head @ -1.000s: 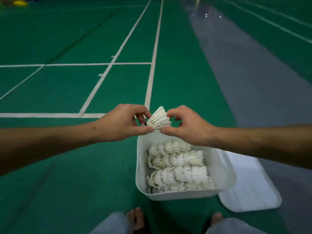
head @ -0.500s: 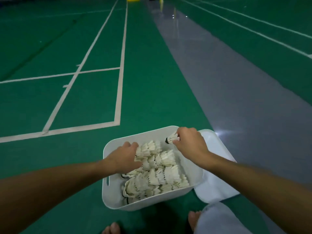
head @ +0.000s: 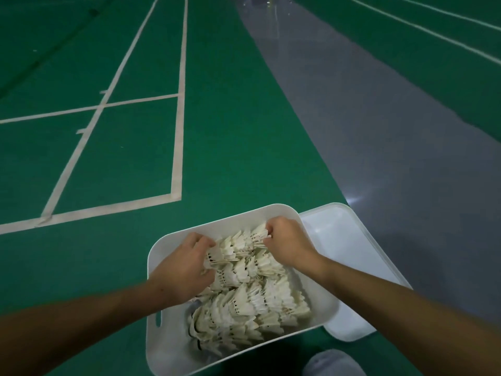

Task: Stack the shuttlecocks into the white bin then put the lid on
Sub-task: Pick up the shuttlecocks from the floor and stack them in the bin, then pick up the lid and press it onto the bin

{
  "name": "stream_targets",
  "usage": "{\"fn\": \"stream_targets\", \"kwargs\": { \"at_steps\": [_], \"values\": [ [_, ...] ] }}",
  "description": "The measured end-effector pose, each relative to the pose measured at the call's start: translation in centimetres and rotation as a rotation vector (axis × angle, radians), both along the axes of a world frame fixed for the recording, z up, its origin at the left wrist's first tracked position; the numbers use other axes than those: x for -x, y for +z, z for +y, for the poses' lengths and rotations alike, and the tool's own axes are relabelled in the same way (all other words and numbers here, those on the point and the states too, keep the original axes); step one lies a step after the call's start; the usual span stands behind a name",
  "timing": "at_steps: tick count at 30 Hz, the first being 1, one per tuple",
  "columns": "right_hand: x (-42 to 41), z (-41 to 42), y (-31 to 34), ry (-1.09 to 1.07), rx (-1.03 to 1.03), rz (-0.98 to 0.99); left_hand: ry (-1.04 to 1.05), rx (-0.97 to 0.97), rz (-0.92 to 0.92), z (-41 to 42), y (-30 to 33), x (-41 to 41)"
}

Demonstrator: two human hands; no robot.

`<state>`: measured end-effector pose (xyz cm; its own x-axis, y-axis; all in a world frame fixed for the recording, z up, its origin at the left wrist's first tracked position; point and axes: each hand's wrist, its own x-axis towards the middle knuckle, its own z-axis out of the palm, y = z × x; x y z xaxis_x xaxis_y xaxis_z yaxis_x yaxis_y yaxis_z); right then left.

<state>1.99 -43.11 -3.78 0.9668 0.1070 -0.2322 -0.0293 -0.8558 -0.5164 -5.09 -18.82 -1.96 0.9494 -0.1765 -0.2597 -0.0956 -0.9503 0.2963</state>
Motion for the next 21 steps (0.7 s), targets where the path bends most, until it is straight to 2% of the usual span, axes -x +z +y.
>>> {"fn": "stream_targets", "kwargs": {
  "at_steps": [7,12,16,21],
  "values": [
    [-0.7,0.9,-1.9,0.004,-0.016,0.124,0.082,0.086,-0.051,-0.2,-0.2,0.3],
    [-0.6,0.0,-0.1,0.015,-0.095,0.161,0.102,0.134,-0.075,-0.3,0.5,1.3],
    [1.7,-2.0,3.4,0.056,-0.194,0.052,0.118,0.158,-0.129,-1.9,2.2,2.3],
    [6.0,-7.3,7.4,0.070,-0.414,-0.221,0.013,0.292,-0.199,-7.6,6.9,4.4]
  ]
}}
